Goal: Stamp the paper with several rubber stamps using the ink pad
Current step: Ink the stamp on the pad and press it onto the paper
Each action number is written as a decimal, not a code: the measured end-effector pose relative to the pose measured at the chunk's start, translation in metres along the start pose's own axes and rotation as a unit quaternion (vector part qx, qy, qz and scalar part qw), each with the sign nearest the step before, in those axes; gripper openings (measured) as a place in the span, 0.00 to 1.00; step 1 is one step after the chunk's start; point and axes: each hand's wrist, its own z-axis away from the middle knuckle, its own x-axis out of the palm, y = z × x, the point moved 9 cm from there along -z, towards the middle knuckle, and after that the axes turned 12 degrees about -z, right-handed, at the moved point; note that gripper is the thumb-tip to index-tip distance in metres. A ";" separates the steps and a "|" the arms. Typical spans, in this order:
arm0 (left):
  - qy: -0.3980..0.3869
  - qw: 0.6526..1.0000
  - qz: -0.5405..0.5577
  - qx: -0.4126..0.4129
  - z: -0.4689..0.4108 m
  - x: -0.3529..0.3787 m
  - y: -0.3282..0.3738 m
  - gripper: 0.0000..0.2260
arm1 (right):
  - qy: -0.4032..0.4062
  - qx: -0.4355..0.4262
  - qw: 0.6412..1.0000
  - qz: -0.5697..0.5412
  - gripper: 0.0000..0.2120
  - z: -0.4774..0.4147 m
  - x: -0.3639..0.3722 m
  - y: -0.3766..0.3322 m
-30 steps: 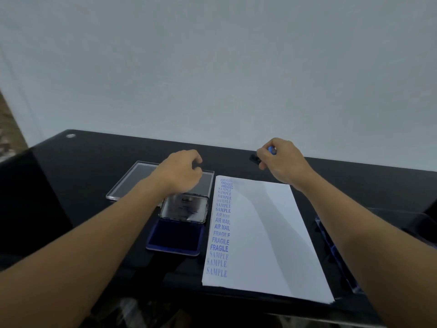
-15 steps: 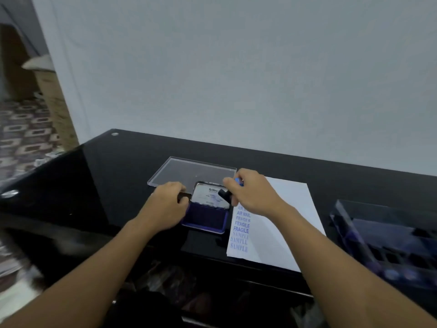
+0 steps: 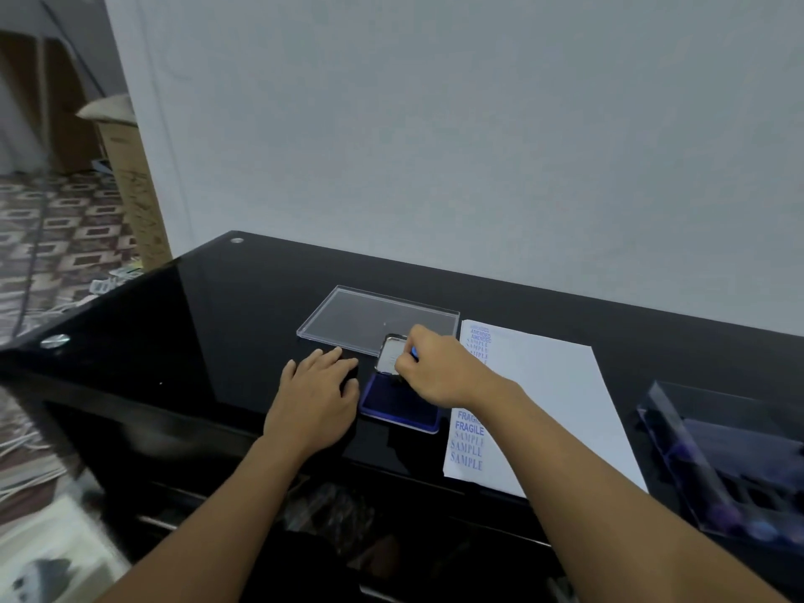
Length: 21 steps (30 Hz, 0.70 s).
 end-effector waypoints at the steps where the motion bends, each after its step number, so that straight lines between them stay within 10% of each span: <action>1: 0.000 1.000 0.000 0.000 0.000 0.000 0.001 0.20 | -0.006 0.000 1.000 0.008 0.08 -0.002 0.002 -0.001; 21: 0.013 1.000 -0.026 0.005 0.003 -0.006 0.003 0.19 | 0.013 -0.029 0.995 0.099 0.08 -0.012 0.030 -0.011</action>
